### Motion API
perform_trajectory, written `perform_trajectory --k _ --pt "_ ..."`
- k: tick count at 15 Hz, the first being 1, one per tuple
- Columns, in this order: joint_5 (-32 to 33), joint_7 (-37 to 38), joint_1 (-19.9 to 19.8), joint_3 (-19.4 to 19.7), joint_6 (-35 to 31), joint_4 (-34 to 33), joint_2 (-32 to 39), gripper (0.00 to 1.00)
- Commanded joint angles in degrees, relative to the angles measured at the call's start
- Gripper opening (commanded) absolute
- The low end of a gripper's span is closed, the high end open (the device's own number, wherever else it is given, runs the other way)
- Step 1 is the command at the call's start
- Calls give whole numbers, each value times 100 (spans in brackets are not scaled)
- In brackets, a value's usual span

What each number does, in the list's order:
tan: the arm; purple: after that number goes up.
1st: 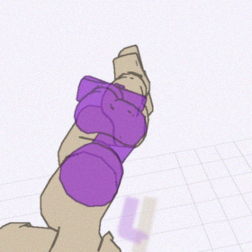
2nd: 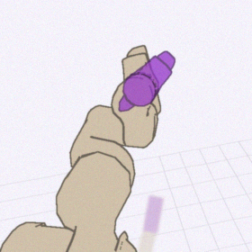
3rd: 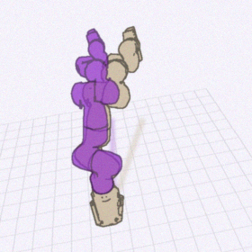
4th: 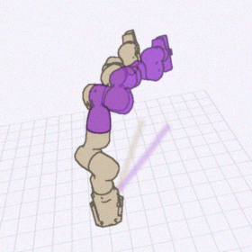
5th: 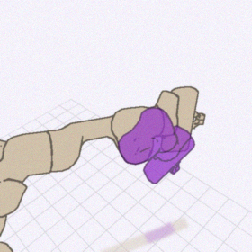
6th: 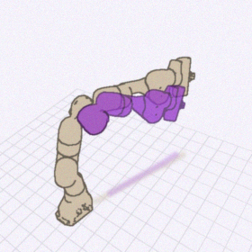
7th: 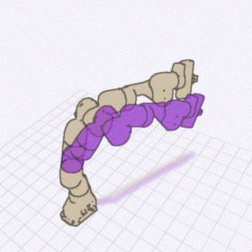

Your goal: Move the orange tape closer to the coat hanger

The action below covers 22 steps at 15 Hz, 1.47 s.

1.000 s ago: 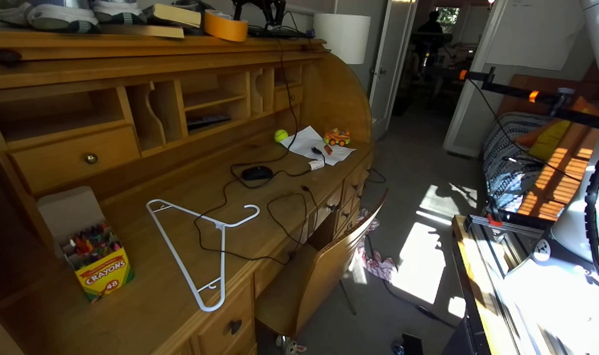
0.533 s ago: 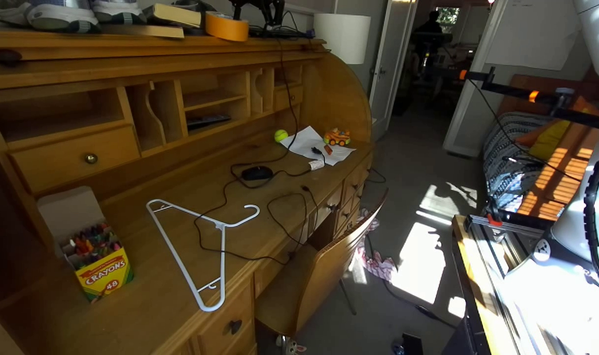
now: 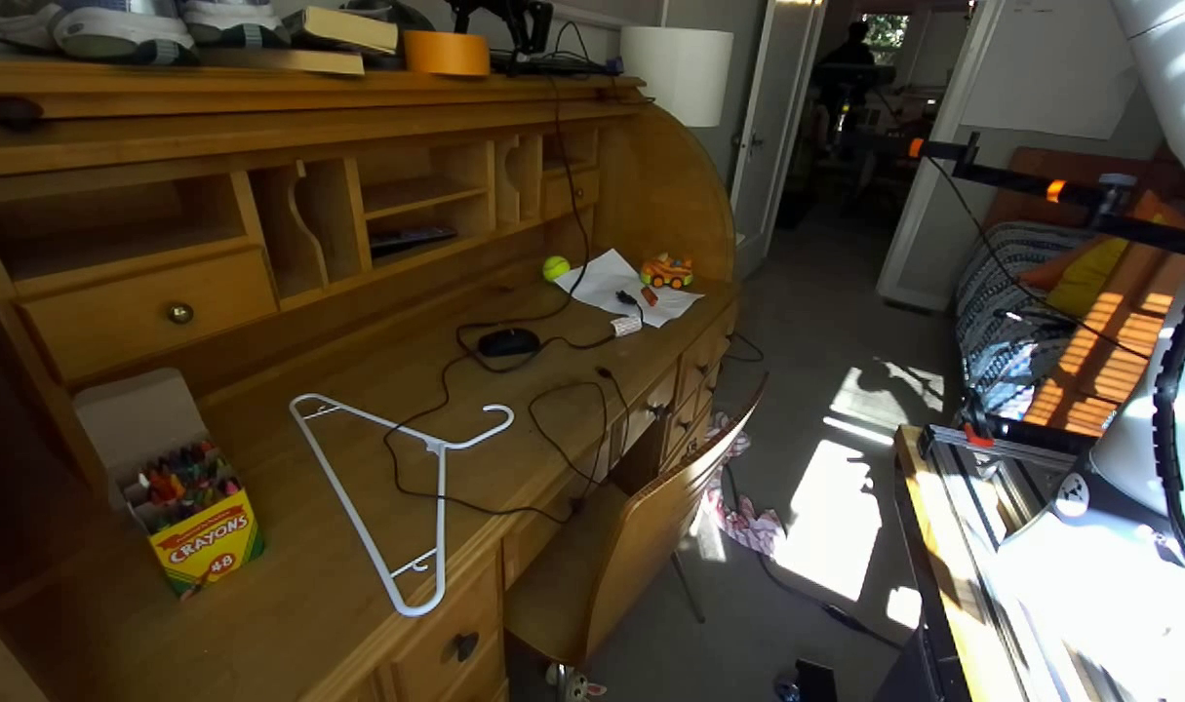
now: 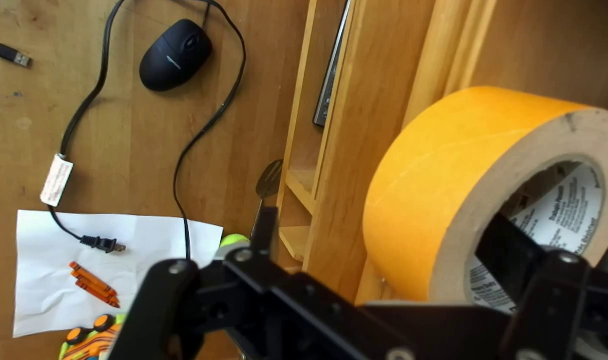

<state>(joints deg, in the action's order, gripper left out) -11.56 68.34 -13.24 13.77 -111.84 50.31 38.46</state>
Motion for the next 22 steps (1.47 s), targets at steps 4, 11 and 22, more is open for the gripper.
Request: perform_trajectory --k 4,11,22 --pt "2 139 -15 15 -2 -296 271 100" --pt "157 104 44 89 507 -247 62 100" --pt "134 121 8 89 557 -175 129 58"
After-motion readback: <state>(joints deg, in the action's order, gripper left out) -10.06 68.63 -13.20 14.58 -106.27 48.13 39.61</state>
